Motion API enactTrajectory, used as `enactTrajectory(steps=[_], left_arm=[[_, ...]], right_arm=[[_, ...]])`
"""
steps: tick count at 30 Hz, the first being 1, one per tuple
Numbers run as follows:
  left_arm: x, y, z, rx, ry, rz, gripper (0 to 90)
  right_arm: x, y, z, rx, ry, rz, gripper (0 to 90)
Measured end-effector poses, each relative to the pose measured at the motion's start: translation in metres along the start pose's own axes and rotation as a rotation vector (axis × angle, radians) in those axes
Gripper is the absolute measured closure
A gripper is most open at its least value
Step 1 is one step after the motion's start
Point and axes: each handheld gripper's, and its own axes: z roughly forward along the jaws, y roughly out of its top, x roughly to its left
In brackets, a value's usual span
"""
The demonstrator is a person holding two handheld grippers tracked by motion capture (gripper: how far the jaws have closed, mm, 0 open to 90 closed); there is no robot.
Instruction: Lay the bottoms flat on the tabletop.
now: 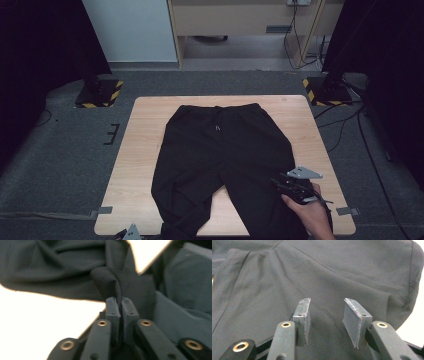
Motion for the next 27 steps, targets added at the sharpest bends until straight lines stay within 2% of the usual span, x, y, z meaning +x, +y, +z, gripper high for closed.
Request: enactTrajectory(steps=[1, 3, 5, 6, 7, 9, 11, 14, 17, 19, 22, 23, 24, 27], left_arm=[[-0.002, 0.001, -0.003, -0.014, -0.001, 0.0, 71.6], [-0.004, 0.005, -0.01, -0.073, 0.013, 0.0, 55.1], [0.001, 0.009, -0.012, -0.093, 0.028, -0.024, 47.8], [0.01, 0.011, -0.008, -0.095, 0.058, -0.057, 47.5], [0.015, 0.013, -0.003, -0.087, 0.069, -0.075, 48.1], [0.027, 0.016, 0.013, -0.058, 0.099, -0.074, 47.2], [0.037, 0.017, 0.032, -0.004, 0.137, -0.099, 45.0], [0.047, 0.014, 0.053, 0.046, 0.189, -0.1, 44.8], [0.051, 0.012, 0.06, 0.062, 0.18, -0.125, 38.5], [0.051, 0.011, 0.062, 0.062, 0.191, -0.116, 36.0], [0.049, 0.012, 0.068, 0.062, 0.178, -0.115, 30.0], [0.048, 0.012, 0.069, 0.064, 0.186, -0.095, 30.5], [0.047, 0.014, 0.069, 0.062, 0.178, -0.089, 35.7], [0.041, 0.018, 0.069, 0.08, 0.163, -0.078, 58.9]], right_arm=[[0.0, 0.001, 0.001, 0.0, 0.002, 0.0, 56.7], [0.001, 0.001, 0.002, -0.003, 0.004, 0.001, 56.3], [0.002, 0.001, 0.003, 0.002, 0.005, -0.008, 55.5], [0.002, 0.001, 0.004, 0.003, 0.004, -0.009, 55.3], [0.003, 0.001, 0.005, 0.009, 0.004, -0.006, 55.0], [0.003, 0.001, 0.006, 0.008, 0.005, -0.003, 55.0], [0.004, 0.001, 0.007, 0.007, 0.004, -0.009, 54.9], [0.006, 0.001, 0.008, 0.012, 0.002, -0.017, 54.4], [0.007, 0.001, 0.008, 0.008, 0.008, -0.017, 53.9], [0.007, 0.001, 0.008, 0.01, 0.011, -0.019, 53.8], [0.007, 0.001, 0.009, 0.008, 0.012, -0.021, 53.7], [0.007, 0.001, 0.01, 0.01, 0.014, -0.017, 53.7], [0.007, 0.001, 0.01, 0.011, 0.012, -0.017, 53.6], [0.008, 0.0, 0.011, 0.011, 0.009, -0.025, 53.5]])
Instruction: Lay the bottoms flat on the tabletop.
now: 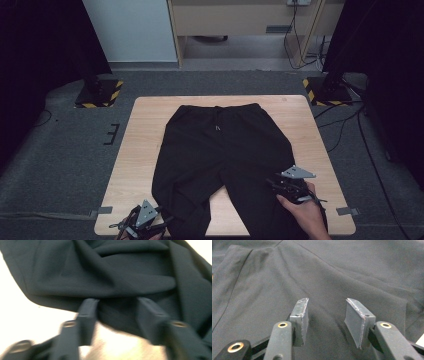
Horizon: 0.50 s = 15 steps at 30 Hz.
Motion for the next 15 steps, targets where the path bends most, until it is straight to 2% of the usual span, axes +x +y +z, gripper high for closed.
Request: enactTrajectory(steps=[4, 5, 10, 15], left_arm=[[-0.004, 0.003, -0.001, 0.022, -0.006, 0.016, 84.8], [-0.003, 0.003, -0.001, 0.024, -0.007, 0.015, 88.4], [-0.001, 0.0, -0.006, 0.037, 0.008, 0.034, 89.9], [0.012, -0.004, -0.022, 0.048, 0.046, 0.048, 90.0]], right_arm=[[-0.001, 0.001, -0.002, -0.007, -0.001, 0.003, 53.5], [-0.002, 0.001, -0.002, -0.011, -0.004, 0.005, 53.5], [-0.006, 0.0, -0.004, -0.014, -0.012, 0.01, 53.5], [-0.012, -0.003, -0.003, 0.008, -0.027, 0.006, 53.1]])
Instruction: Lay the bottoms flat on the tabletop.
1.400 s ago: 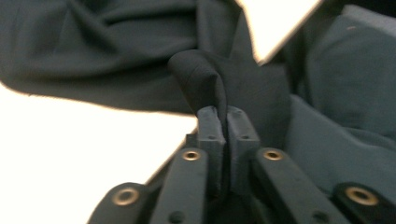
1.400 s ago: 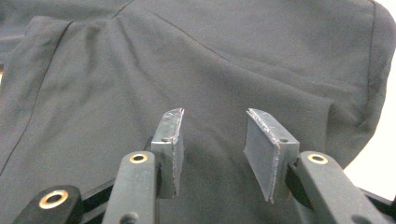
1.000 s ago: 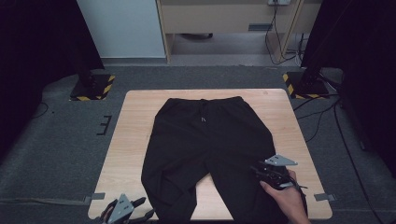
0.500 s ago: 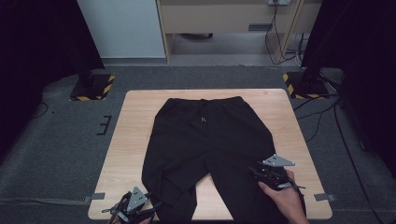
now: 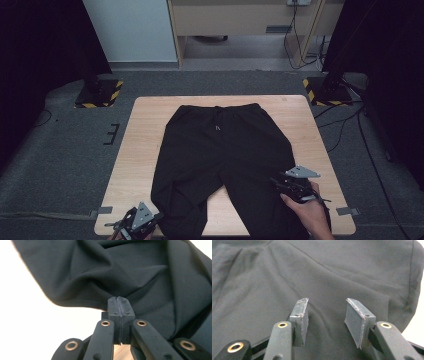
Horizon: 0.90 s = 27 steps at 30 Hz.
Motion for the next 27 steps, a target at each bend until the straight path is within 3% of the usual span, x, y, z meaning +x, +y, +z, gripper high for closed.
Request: enactTrajectory(steps=[5, 10, 15, 23, 27], left_arm=[[0.015, -0.006, -0.012, 0.0, 0.025, -0.013, 90.0], [0.022, -0.001, -0.021, -0.003, 0.043, -0.001, 90.0], [0.03, -0.002, -0.031, 0.031, 0.075, 0.017, 90.0], [0.049, -0.021, -0.041, 0.057, 0.109, -0.023, 89.9], [0.043, -0.017, -0.036, -0.003, 0.086, -0.027, 86.1]], right_arm=[[-0.002, 0.0, -0.001, -0.011, -0.006, 0.009, 53.0], [-0.003, 0.002, -0.003, -0.012, -0.008, 0.011, 50.9], [-0.004, 0.001, -0.004, -0.009, -0.014, 0.017, 48.1], [-0.012, 0.003, -0.009, -0.015, -0.038, 0.025, 37.9], [-0.015, 0.003, -0.014, -0.01, -0.04, 0.03, 36.5]])
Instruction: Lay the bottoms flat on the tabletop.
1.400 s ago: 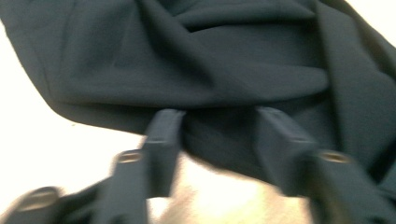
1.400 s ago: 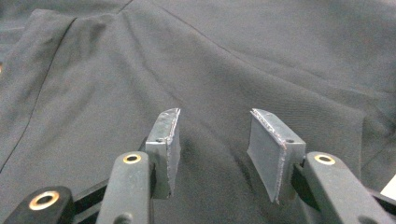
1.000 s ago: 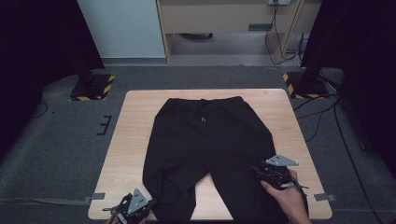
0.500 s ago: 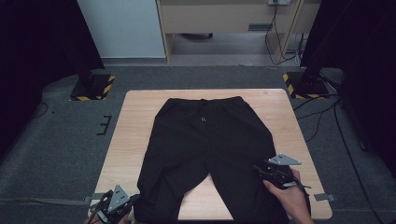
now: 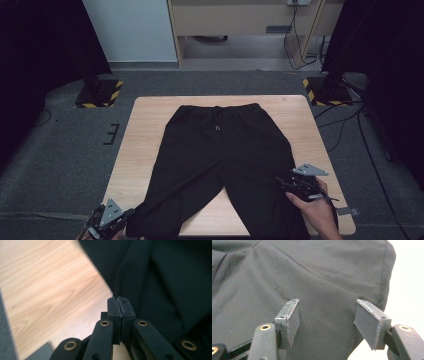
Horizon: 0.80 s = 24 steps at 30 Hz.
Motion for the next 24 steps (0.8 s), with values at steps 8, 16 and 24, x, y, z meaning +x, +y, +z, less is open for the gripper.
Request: enactTrajectory(steps=[8, 16, 24], left_arm=[[-0.004, 0.041, 0.03, -0.064, 0.011, -0.01, 58.9], [0.03, 0.086, 0.088, -0.074, 0.048, -0.099, 40.1], [0.049, 0.106, 0.125, -0.024, 0.051, -0.122, 37.7]], right_arm=[[-0.009, 0.004, 0.003, 0.0, -0.006, 0.011, 34.4], [-0.044, 0.029, 0.027, 0.038, -0.059, 0.067, 37.1], [-0.067, 0.032, 0.053, 0.06, -0.062, 0.149, 51.2]])
